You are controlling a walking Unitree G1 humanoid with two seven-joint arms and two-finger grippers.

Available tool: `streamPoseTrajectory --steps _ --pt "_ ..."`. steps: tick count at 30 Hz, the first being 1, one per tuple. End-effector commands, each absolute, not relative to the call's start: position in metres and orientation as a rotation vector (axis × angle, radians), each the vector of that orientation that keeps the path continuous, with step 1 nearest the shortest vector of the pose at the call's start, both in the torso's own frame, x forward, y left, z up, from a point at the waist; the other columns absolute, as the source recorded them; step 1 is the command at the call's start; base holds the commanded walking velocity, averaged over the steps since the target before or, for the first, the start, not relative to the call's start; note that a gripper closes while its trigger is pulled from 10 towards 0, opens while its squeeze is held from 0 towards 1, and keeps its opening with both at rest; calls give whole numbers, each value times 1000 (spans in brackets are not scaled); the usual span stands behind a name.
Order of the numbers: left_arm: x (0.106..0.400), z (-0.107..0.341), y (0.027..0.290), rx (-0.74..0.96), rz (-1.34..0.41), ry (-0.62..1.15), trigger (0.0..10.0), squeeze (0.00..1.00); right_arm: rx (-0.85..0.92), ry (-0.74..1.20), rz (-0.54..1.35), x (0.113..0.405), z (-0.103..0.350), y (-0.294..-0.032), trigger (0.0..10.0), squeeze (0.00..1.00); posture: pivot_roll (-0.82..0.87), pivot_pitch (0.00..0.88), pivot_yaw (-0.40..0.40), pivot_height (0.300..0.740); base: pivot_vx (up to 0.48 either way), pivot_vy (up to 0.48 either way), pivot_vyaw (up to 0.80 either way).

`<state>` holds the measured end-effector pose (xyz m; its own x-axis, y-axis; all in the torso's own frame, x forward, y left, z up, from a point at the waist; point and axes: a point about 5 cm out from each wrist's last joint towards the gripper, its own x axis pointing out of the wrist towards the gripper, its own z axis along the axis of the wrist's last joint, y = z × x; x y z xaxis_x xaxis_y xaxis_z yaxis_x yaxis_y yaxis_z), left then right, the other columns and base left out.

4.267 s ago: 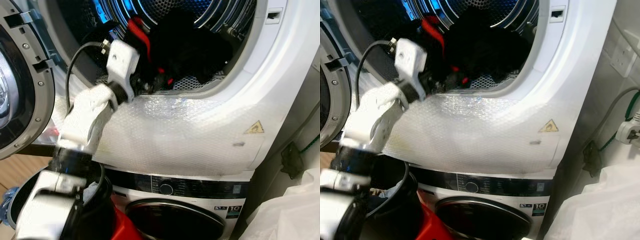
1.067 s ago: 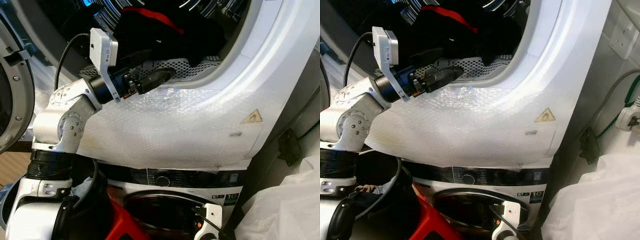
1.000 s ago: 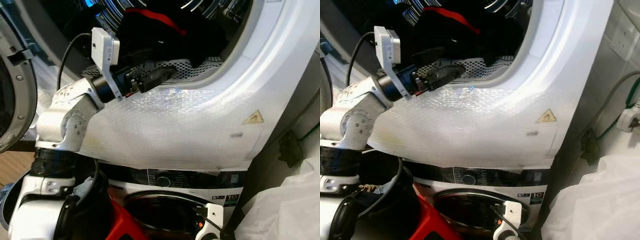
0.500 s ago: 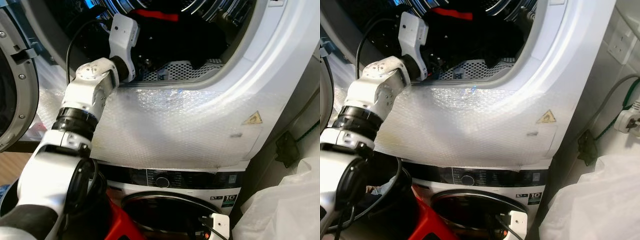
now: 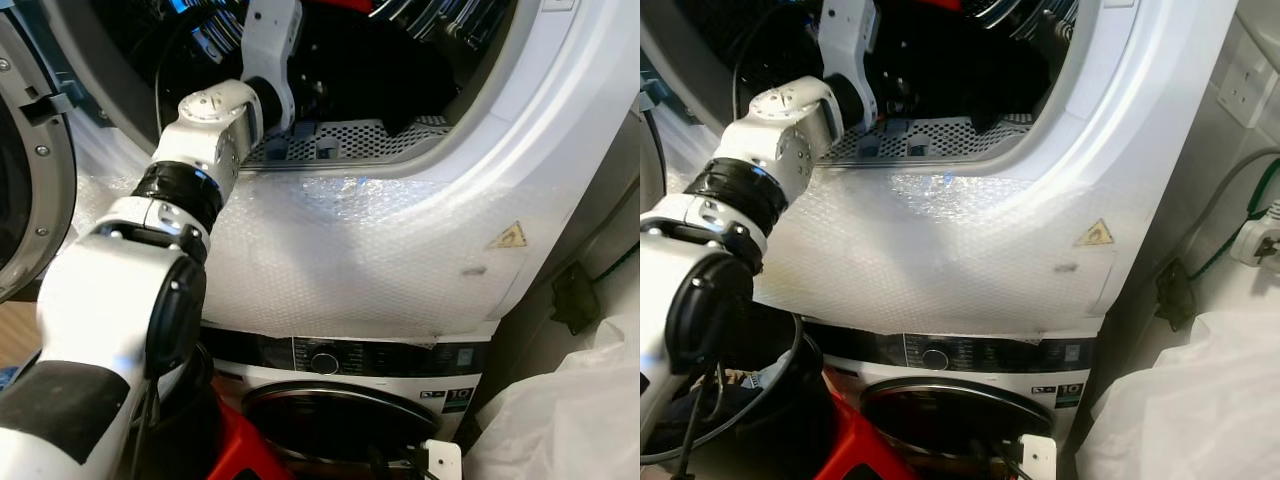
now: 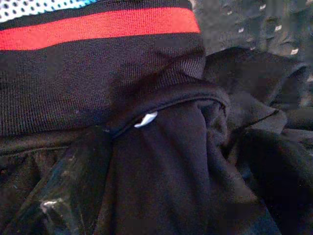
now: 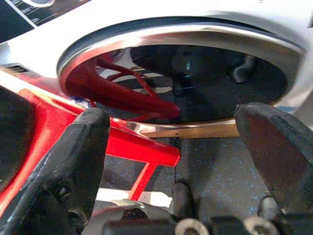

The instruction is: Clothes washing

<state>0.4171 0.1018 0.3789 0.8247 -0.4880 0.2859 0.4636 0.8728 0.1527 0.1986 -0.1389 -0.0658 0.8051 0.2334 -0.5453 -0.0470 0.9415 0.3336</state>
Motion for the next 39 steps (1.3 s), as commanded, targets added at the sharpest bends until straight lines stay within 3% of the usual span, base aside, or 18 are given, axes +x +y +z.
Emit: streamPoseTrajectory --steps 1,8,14,19,22,26,31,39 --pt "419 386 125 62 -364 -334 10000 0 299 620 156 191 -68 -142 10000 0 -202 101 125 740 0 0 0" --pt "421 383 168 64 -141 -327 10000 0 270 641 144 179 -73 -155 10000 0 -216 97 87 740 0 0 0" --pt "420 381 180 74 -110 -331 10000 0 268 631 161 187 -69 -150 10000 0 -193 77 73 740 0 0 0" --pt "416 394 167 71 -252 -400 10000 0 268 630 157 193 -67 -146 10000 0 -166 68 72 740 0 0 0" --pt "402 428 155 46 -436 -585 10000 0 280 615 159 202 -64 -139 10000 0 -142 60 80 740 0 0 0" --pt "392 440 160 97 -496 -694 10000 0 294 623 156 205 -63 -131 10000 0 -106 21 85 740 0 0 0" --pt "370 441 166 176 -734 -849 10000 0 312 657 161 208 -64 -119 10000 0 -36 0 100 740 0 0 0" --pt "326 441 155 141 -1072 -881 10000 0 287 703 198 211 -64 -108 10000 0 41 0 131 740 0 0 0"
